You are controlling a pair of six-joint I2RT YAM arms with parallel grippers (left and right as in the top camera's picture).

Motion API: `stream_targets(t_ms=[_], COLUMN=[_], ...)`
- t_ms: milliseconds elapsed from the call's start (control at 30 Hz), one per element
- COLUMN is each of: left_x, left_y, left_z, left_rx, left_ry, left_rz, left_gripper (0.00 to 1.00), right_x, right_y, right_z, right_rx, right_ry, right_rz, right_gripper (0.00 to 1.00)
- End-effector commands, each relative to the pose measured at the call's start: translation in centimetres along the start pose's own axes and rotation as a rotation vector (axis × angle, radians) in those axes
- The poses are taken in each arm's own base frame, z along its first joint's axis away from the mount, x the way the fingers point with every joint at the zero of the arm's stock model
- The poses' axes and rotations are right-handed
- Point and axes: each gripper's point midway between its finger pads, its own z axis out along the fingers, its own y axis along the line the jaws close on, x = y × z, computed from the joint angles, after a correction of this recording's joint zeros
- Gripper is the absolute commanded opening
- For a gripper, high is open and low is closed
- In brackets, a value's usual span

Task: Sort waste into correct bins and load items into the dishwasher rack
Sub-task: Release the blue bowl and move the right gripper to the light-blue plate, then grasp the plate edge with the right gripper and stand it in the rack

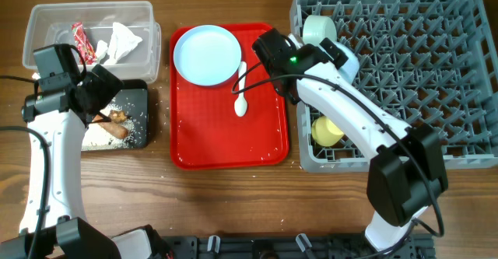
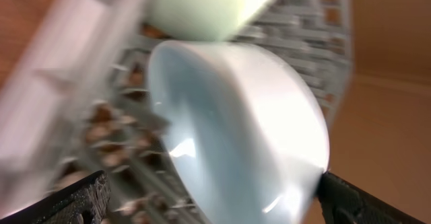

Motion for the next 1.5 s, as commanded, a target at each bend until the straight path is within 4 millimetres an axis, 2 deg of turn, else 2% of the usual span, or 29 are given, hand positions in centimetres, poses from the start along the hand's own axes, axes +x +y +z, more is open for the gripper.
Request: stream_targets(t_ms=[0, 233, 367, 467, 600, 667, 733, 767, 800, 833, 933, 967, 1000, 1100, 1200, 1467], left_x=[-0.6, -0.6, -0.6, -0.6, -0.6, -0.6, -0.6, -0.6, -0.6, -0.6, -0.6, -0.6, -0.6, -0.6, -0.6, -0.6], left_y=[-0.4, -0.4, -0.4, -0.4, -0.4, -0.4, -0.4, -0.4, -0.4, -0.4, -0.4, -0.4, -0.4, -0.4, -0.4, -0.4], left_z=[-0.7, -0.7, -0.7, -0.7, -0.7, -0.7, -0.7, -0.7, -0.7, -0.7, -0.7, -0.7, -0.7, -0.7, -0.7, -0.7], left_rx=[0.015, 0.015, 0.015, 0.015, 0.015, 0.015, 0.015, 0.015, 0.015, 0.015, 0.015, 0.015, 0.015, 0.015, 0.015, 0.015], left_ry=[-0.024, -0.024, -0.024, -0.024, -0.024, -0.024, -0.024, -0.024, -0.024, -0.024, -0.024, -0.024, -0.024, -0.024, -0.024, -0.024], left_rz=[0.003, 0.003, 0.003, 0.003, 0.003, 0.003, 0.003, 0.003, 0.003, 0.003, 0.003, 0.003, 0.003, 0.003, 0.003, 0.003], left_gripper=[1.0, 1.0, 1.0, 1.0, 1.0, 1.0, 1.0, 1.0, 1.0, 1.0, 1.0, 1.0, 1.0, 1.0, 1.0, 1.0], right_x=[-0.5, -1.3, -3.1, -5.5, -10.0, -11.7, -14.0, -14.9, -15.7, -16.8, -17.9, -17.9, -18.0, -17.8, -17.4, -17.0], right_y=[4.3, 4.2, 3.7, 4.5, 6.6, 7.2, 7.4, 7.3, 7.1, 7.1, 8.1, 8.6, 9.6, 12.3, 14.3, 17.4], right_z=[-0.5, -1.7, -3.2, -6.1, -12.0, -14.3, -16.1, -16.1, -15.6, -13.7, -9.1, -8.1, -6.7, -4.1, -2.3, 0.1], right_rx=[-0.241, -0.286, -0.352, -0.524, -0.864, -0.981, -1.083, -1.097, -1.095, -1.056, -0.964, -0.952, -0.944, -0.958, -0.961, -0.979], right_ry=[-0.044, -0.093, -0.133, -0.222, -0.439, -0.541, -0.644, -0.653, -0.648, -0.602, -0.475, -0.446, -0.394, -0.284, -0.205, -0.097], right_rz=[-0.002, 0.035, 0.227, 0.271, 0.285, 0.278, 0.33, 0.385, 0.445, 0.56, 0.737, 0.762, 0.801, 0.857, 0.887, 0.931], right_gripper=[1.0, 1.0, 1.0, 1.0, 1.0, 1.0, 0.95, 0.9, 0.83, 0.77, 0.71, 0.68, 0.65, 0.58, 0.48, 0.33])
